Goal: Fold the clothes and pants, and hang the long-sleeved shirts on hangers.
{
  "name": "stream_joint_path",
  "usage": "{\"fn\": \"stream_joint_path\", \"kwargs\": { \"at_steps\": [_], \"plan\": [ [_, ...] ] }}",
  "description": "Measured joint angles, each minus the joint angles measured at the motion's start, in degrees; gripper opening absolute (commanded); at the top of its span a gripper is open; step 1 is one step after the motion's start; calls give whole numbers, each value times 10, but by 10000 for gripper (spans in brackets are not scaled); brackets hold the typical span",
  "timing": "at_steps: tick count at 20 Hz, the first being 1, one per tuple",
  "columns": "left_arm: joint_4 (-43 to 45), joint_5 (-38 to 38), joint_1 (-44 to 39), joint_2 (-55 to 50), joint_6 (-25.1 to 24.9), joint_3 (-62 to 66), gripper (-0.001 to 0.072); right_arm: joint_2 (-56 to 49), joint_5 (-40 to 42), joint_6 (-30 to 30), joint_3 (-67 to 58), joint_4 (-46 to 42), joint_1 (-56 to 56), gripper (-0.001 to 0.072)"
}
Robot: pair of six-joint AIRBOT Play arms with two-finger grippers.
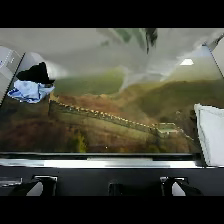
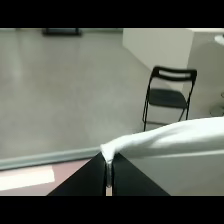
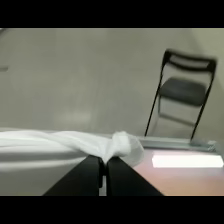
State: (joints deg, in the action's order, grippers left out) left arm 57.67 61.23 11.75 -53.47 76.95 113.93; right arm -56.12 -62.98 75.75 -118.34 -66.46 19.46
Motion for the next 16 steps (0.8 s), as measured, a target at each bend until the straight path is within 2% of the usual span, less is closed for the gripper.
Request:
{"fn": "stream_joint_path", "kwargs": {
  "at_steps": [6, 11, 13, 16],
  "plan": [
    [24, -8, 0, 86, 26, 34, 18, 140, -17, 39, -25, -60, 0, 42],
    [27, 19, 0, 98, 34, 37, 18, 166, -26, 72, -28, -93, 0, 42],
    [27, 58, 0, 78, 47, 17, 18, 144, -73, 79, -28, -98, 0, 41],
    [5, 109, -3, 31, 61, -72, 18, 70, -200, 88, 14, -75, 0, 40]
  ]
}}
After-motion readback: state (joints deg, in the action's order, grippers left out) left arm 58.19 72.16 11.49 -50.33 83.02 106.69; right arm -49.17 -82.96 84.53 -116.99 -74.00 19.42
